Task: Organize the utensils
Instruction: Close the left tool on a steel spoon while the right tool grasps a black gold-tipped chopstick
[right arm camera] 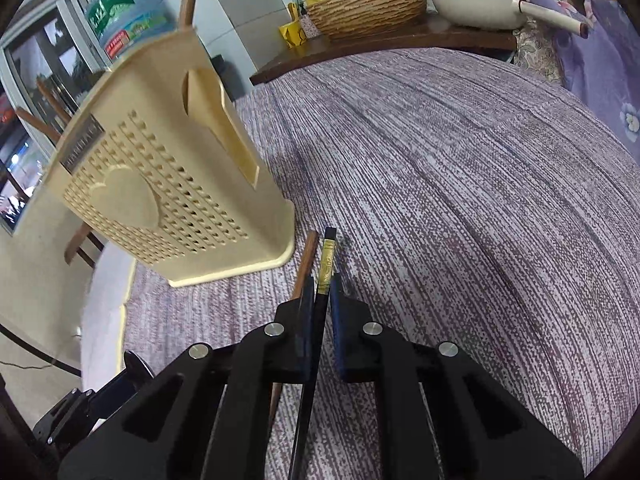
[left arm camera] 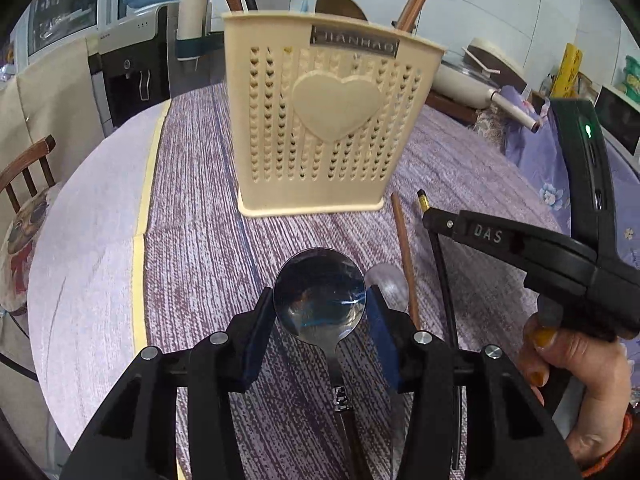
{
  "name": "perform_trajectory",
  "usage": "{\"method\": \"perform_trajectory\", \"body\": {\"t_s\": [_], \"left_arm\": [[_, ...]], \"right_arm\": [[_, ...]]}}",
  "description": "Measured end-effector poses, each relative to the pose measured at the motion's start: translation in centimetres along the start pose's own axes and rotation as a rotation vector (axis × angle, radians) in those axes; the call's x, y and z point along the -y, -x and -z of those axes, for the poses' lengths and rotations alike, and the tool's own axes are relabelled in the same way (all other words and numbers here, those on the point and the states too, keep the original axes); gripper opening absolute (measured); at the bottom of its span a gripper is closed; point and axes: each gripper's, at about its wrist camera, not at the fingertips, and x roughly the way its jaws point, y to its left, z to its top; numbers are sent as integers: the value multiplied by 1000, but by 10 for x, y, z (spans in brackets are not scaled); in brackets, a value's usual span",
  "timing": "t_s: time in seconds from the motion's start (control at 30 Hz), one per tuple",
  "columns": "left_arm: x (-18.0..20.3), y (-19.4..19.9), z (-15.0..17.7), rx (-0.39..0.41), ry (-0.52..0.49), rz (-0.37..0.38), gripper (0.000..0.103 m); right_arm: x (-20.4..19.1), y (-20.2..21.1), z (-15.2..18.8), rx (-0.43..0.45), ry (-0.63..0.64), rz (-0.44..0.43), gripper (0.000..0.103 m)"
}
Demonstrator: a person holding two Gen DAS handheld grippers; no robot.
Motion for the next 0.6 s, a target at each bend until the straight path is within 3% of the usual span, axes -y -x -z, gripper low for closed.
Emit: {"method": "perform_trajectory", "body": {"t_s": [0.13,0.6], "left_arm": [[-3,16,-8,49,14,16,46],[-15,54,-27,163,20,48,46]], "right_arm": [[-1,22,-3,49,-4,-51,9],[1,120,-11,183,37,-349,8]]}}
